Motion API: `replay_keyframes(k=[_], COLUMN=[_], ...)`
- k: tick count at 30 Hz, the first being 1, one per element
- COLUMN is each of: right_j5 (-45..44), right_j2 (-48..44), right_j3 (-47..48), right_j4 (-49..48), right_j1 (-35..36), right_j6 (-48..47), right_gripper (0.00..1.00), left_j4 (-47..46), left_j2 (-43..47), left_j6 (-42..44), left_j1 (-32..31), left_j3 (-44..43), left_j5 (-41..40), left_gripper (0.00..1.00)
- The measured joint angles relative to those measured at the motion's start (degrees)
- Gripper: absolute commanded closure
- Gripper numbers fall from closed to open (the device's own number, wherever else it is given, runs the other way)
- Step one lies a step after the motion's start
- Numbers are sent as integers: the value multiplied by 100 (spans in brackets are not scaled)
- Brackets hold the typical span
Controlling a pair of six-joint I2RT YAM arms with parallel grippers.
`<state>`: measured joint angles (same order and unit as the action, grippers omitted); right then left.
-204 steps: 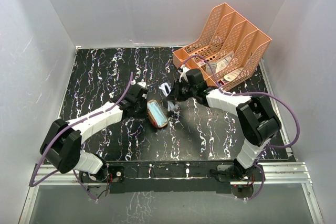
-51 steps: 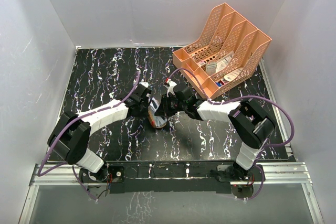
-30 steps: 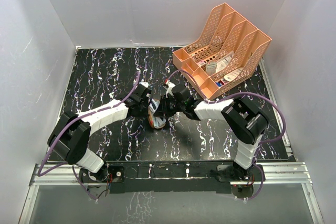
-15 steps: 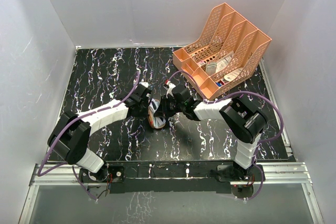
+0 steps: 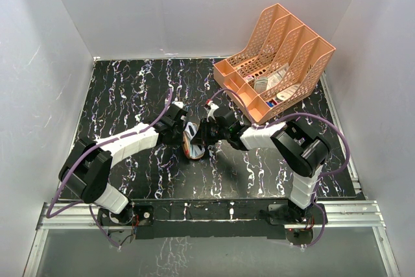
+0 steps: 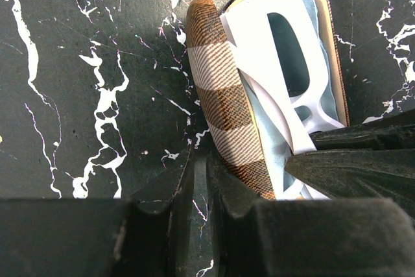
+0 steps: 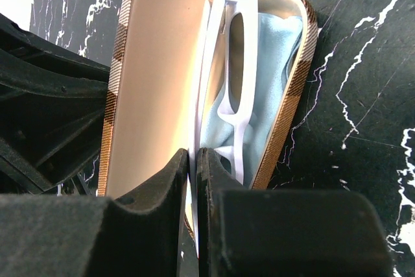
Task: Organize the sunglasses
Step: Place the sunglasses in the sunglasses case.
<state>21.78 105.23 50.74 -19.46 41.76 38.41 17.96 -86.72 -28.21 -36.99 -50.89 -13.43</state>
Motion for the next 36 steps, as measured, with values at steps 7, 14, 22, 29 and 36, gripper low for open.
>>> replay_keyframes(k=[7, 14, 22, 29, 36], right_j5=[-24, -94, -240, -367, -494], right_j2=[11, 13, -46, -299, -616], right_j3=[2, 2, 2, 2, 4], right_j4=[-11, -17, 289, 560, 629], right_j1=[17, 55, 136, 153, 153], right_j6=[81, 96, -31, -212, -376], right_gripper=[99, 87, 75, 75, 74], left_j4=[0, 2, -20, -22, -22], left_j2=[0, 0, 0, 0, 2], left_j6=[0, 0, -9, -11, -11], left_j1=[0, 0, 0, 0, 0], left_j3=[0, 0, 0, 0, 2], left_j5=[-2, -2, 44, 52, 55], left_gripper=[87, 87, 87, 87, 87])
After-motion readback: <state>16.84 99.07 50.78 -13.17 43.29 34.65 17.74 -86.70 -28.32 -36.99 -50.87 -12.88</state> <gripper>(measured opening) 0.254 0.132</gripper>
